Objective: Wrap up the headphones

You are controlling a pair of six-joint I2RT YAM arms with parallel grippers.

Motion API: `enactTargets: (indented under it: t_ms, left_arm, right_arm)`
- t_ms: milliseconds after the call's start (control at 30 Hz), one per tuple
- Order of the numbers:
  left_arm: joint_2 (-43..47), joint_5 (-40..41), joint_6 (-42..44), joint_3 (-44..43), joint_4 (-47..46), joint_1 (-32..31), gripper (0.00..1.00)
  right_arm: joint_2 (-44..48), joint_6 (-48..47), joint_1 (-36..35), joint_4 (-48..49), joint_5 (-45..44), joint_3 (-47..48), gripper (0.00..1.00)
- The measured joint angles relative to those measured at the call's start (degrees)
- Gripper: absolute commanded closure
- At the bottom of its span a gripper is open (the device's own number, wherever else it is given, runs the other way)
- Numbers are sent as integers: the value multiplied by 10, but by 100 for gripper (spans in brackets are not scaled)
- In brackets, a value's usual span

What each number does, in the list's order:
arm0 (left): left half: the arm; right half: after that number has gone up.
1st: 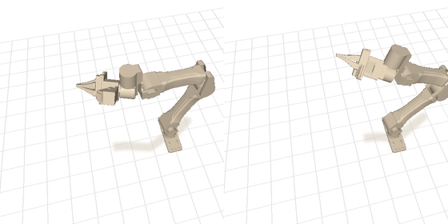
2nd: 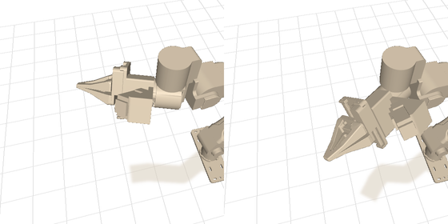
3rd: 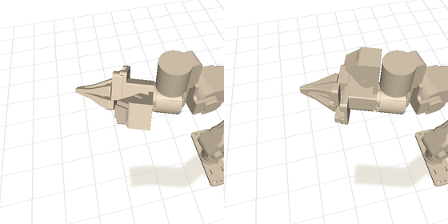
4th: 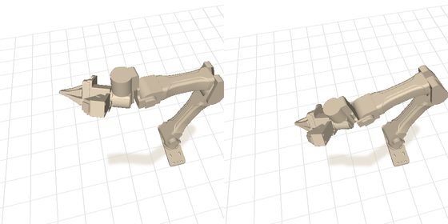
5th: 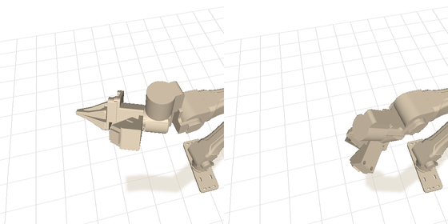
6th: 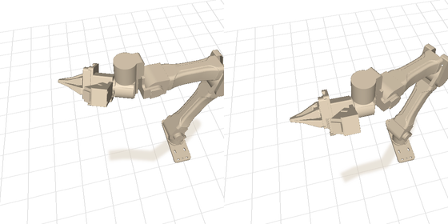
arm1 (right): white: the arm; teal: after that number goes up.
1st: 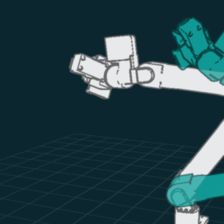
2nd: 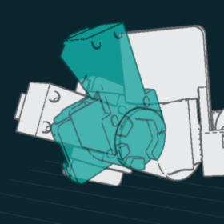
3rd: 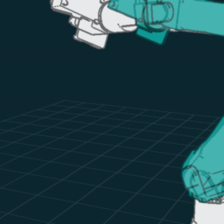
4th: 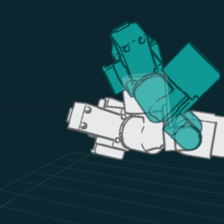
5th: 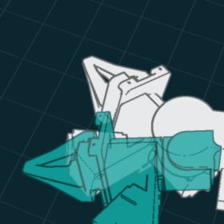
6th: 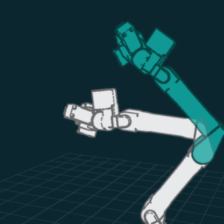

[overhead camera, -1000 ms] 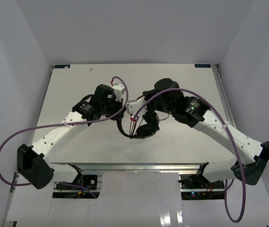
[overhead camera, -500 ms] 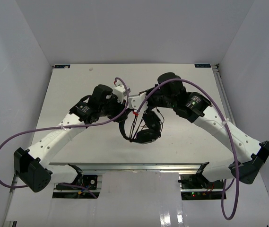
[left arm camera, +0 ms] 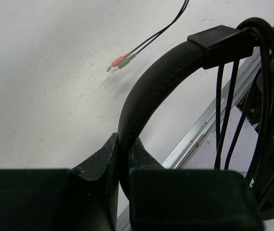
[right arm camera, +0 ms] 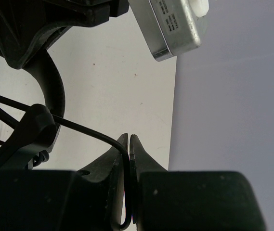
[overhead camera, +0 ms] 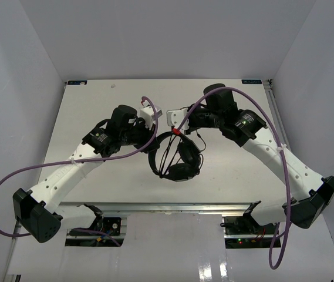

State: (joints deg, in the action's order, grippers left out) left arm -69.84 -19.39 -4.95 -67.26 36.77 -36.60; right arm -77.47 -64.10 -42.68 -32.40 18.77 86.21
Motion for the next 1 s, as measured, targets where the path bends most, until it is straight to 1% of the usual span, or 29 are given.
enactTargets:
  t_ms: [267, 400, 600, 800, 1000]
  left_arm:
    - [0, -12, 0, -6, 1, 0, 100]
    - [4, -3, -5, -12, -3, 0, 100]
    - [14, 12, -17, -13, -15, 0, 100]
    - [13, 9, -23, -23, -9, -2, 100]
    - [8, -8, -32, -46, -3, -3, 100]
  right_arm:
    - [-7, 18, 10, 8, 32, 0, 90]
    - [-4, 37, 40, 13, 67, -7, 90]
    - [26, 64, 92, 31, 113, -60, 89]
    - [58, 87, 107, 70, 141, -110, 89]
    - [63, 111, 118, 104, 159, -149, 88]
